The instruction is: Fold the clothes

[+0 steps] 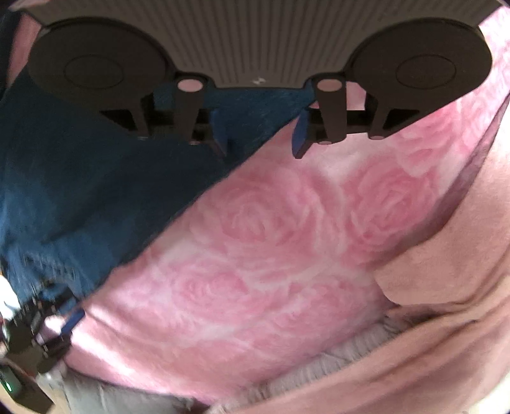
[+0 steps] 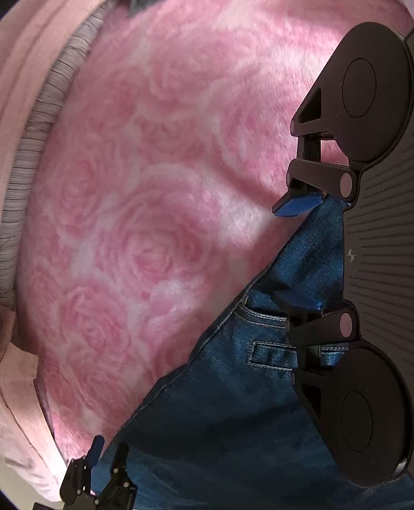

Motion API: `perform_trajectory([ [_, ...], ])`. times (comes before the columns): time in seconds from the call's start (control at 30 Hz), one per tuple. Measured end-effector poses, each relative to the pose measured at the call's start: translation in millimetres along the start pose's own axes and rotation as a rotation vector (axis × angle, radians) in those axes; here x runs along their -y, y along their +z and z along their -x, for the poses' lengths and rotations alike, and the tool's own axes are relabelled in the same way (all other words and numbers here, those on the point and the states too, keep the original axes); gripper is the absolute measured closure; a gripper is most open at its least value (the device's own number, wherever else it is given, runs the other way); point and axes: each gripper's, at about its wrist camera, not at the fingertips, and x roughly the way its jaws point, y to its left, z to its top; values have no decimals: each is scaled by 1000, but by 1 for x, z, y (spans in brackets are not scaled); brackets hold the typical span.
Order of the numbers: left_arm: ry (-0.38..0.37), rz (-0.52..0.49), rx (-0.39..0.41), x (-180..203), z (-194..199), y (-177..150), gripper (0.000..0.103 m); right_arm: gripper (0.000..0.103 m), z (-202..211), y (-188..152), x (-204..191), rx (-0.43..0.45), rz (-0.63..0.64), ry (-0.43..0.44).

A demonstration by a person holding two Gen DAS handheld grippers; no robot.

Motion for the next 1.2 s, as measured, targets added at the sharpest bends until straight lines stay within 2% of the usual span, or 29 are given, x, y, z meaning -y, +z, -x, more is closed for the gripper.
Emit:
perform_trajectory([
  [0.03,-14,-9,-20,-2,-5,-2,60,49,-1,-1,-1,-6,2,8],
  [0.07,-26,-11,-24,-3,-8,-5,61,54,-1,-2,-3,-6,12,7],
  [0.1,-38,-4,-19,-5,-10,-7,63,78,0,-3,-6,-7,22,6],
  [0.13,-51,3,-14,-6,-9,-8,67,86,1,-4,-9,-6,29,-1],
  [0.17,-65,6,-8,-7,-7,-9,86,93,4,-7,-12,2,34,-18],
  [0.2,-60,-1,-1,-5,-5,-9,93,96,8,-9,-15,14,47,-32],
  [0.3,7,-41,38,10,10,-13,99,100,27,-16,-32,73,69,-105],
  [0.4,68,-12,112,25,46,-22,99,100,57,-27,-59,148,108,-204],
  [0.47,76,53,167,31,80,-32,99,100,84,-40,-83,207,136,-267],
  [0.53,50,143,215,42,124,-52,100,100,113,-59,-109,257,148,-312],
  [0.6,7,230,229,59,160,-76,100,101,141,-84,-141,277,169,-346],
  [0.67,-42,313,210,81,189,-105,100,101,162,-114,-175,256,173,-359],
  [0.73,-84,403,150,106,201,-137,99,101,172,-148,-209,208,174,-361],
  [0.87,-160,582,-8,156,205,-197,97,100,150,-211,-269,2,213,-409],
  [0.93,-193,641,-89,177,201,-216,97,91,135,-240,-297,-118,232,-436],
  [0.97,-210,655,-96,183,204,-221,95,84,128,-248,-303,-176,225,-448],
  [1.0,-224,674,-88,186,208,-225,94,76,125,-254,-306,-198,190,-457],
  [1.03,-238,697,-76,187,213,-229,92,70,125,-258,-308,-201,140,-460],
  [1.07,-245,725,-66,185,216,-234,88,57,131,-259,-305,-165,50,-451],
  [1.1,-230,767,-62,180,217,-241,82,49,137,-259,-300,-120,-63,-438],
  [1.2,-135,952,-54,156,217,-268,80,48,154,-260,-269,24,-459,-355],
])
